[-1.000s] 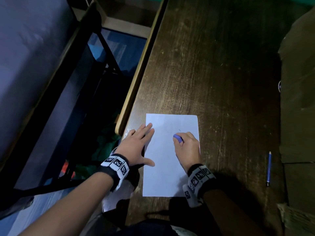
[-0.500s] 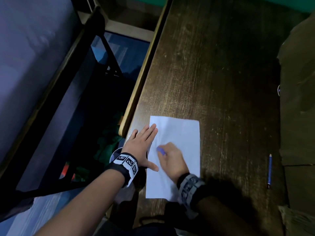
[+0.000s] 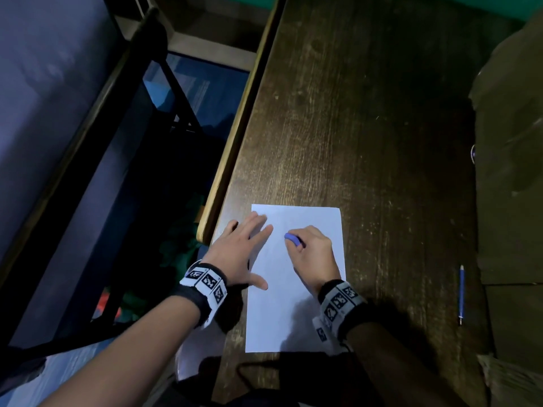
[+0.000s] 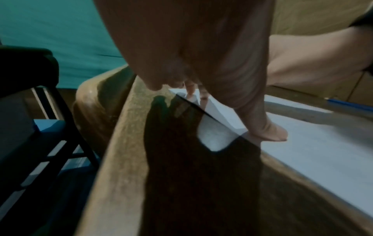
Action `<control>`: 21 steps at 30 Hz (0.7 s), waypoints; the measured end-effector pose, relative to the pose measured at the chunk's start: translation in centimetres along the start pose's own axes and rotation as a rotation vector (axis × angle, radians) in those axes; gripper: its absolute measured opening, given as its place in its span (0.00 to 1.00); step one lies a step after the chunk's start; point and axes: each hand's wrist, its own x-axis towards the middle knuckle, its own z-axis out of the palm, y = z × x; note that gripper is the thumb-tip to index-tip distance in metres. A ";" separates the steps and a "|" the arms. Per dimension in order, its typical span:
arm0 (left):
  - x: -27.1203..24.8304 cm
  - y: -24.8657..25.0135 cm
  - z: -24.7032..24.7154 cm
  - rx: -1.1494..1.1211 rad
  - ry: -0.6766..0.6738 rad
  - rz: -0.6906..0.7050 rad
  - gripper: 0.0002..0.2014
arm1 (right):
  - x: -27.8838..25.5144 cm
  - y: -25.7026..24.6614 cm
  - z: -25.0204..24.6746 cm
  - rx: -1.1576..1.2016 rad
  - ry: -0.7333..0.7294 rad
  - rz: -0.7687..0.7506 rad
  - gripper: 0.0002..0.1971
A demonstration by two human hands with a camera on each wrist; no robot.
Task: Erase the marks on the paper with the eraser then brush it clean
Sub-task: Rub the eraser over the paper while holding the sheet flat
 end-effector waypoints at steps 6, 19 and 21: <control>0.4 -0.8 0.8 0.022 -0.070 -0.002 0.73 | -3.7 -1.4 2.9 0.009 -0.251 -0.075 0.08; 0.7 0.3 0.1 0.094 -0.151 -0.067 0.76 | -0.8 -2.1 1.4 -0.100 -0.312 -0.114 0.07; 0.7 0.4 0.0 0.102 -0.164 -0.063 0.76 | 1.0 -1.6 1.4 -0.084 -0.093 -0.021 0.06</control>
